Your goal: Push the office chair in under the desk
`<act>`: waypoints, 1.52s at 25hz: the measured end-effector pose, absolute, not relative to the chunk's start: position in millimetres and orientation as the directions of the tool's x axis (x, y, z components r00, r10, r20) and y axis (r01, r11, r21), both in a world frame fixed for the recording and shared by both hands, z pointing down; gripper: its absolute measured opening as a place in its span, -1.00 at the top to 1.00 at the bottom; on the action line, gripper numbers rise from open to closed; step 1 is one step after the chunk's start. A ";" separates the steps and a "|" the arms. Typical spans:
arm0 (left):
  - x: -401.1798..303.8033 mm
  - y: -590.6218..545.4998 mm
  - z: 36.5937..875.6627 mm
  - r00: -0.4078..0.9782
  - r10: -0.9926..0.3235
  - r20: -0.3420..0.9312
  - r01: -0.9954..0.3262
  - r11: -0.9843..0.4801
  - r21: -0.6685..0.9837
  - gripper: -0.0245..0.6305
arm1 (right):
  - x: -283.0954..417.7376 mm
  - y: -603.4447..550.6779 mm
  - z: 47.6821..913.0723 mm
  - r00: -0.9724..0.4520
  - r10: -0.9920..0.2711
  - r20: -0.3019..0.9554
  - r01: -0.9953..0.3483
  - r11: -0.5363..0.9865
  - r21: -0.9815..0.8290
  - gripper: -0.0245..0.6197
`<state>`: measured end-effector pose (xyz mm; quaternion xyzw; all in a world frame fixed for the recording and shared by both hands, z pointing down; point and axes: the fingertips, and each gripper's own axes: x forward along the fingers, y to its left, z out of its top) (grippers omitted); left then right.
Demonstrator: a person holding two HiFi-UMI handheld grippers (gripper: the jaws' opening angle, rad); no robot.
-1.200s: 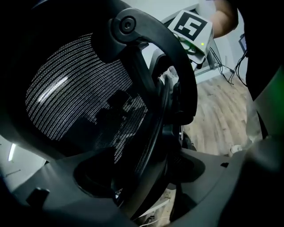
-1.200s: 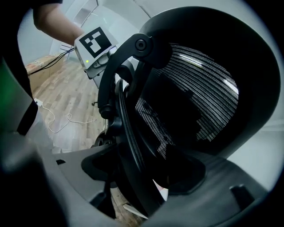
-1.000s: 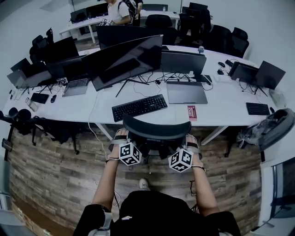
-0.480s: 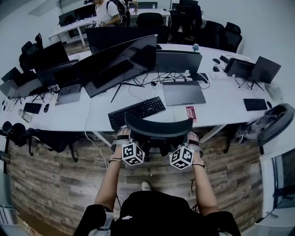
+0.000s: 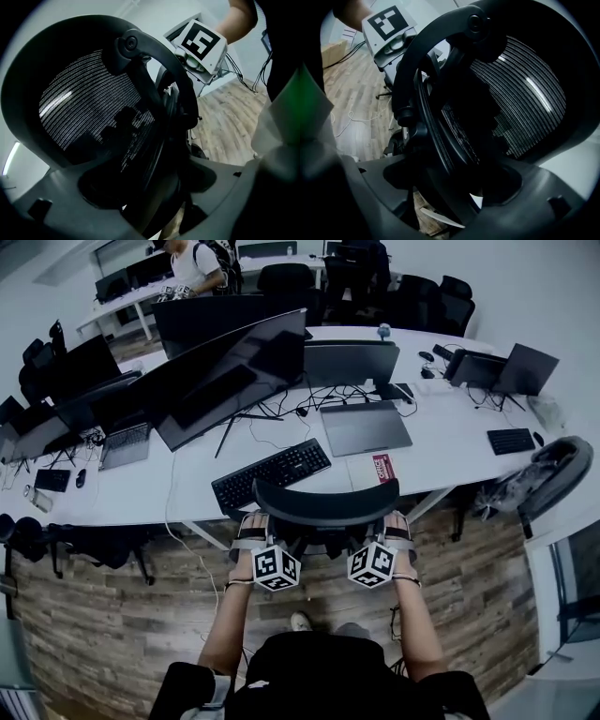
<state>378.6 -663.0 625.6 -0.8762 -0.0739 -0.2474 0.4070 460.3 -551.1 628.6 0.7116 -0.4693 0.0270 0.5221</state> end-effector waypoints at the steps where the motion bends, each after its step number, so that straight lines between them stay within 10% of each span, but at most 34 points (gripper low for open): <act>1: 378.0 -663.6 626.3 0.869 -0.073 0.489 0.328 -0.654 -0.681 -0.21 | 459.6 -551.9 629.5 0.565 -0.636 0.525 -0.691 -0.019 0.722 -0.19; 38: 429.1 -624.1 623.7 0.855 -0.192 0.483 0.233 -0.688 -0.687 -0.22 | 520.0 -520.9 626.2 0.463 -0.715 0.524 -0.694 0.075 0.716 -0.19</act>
